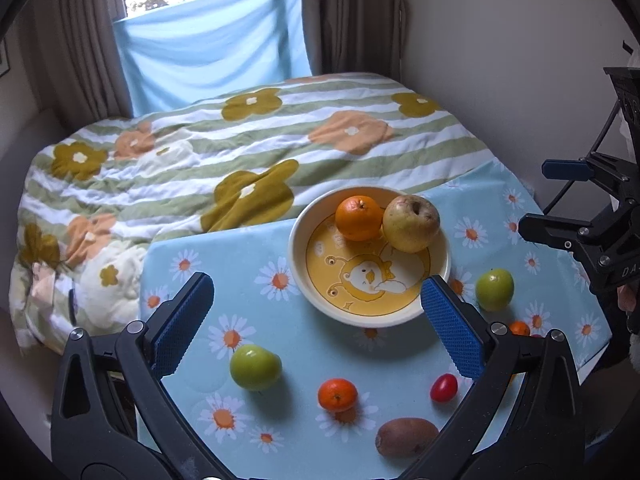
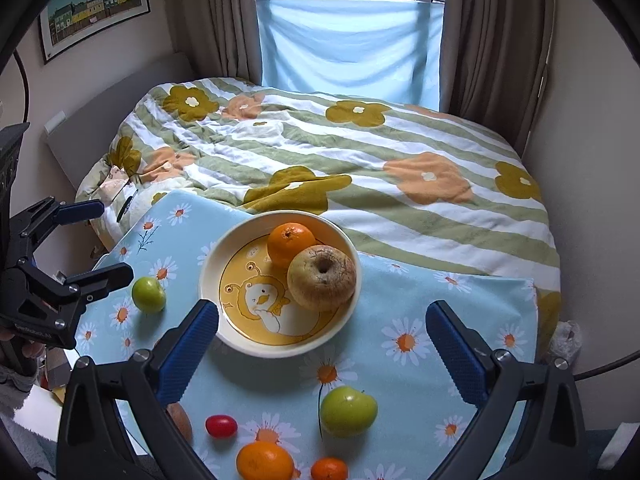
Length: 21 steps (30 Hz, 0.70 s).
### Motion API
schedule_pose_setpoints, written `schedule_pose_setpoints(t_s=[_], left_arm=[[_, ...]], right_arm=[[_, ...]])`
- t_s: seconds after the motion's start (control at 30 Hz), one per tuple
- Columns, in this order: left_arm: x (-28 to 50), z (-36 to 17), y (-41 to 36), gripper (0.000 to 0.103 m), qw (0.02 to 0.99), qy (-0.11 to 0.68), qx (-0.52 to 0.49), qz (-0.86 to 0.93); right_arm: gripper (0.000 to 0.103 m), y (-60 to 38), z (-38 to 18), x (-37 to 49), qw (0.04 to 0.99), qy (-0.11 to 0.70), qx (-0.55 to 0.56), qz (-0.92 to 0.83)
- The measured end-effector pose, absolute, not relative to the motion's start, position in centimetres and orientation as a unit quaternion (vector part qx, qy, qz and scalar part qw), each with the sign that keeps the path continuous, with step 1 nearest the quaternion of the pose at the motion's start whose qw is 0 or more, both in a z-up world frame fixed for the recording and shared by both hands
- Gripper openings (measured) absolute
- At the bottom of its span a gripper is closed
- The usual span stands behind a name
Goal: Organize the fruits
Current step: 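Withdraw the left tool toward the brown kiwi while the right tool moves toward a red tomato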
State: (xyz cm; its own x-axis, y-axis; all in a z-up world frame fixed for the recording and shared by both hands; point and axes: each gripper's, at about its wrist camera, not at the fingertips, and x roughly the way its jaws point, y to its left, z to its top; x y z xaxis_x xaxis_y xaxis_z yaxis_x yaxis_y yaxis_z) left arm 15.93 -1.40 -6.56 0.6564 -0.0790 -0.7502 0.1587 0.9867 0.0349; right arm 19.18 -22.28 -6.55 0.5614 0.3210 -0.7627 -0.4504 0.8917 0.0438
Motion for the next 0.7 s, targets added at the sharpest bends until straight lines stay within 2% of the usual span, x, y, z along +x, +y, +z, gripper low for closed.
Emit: schedule_pose_setpoints(t_s=[0.37,0.7], left_arm=[[9.5,-5.5,-3.5,0.103,0.916,0.398,0.040,-0.042],[6.2,-8.2,-4.8,0.103,0.903,0.424,0.039,-0.062]], right_arm=[[0.103,-25.9,-5.7,12.8,0.890,0.401,-0.063,0.205],[0.103,-28.6,-8.2,8.4,0.890,0.417,-0.048,0.180]])
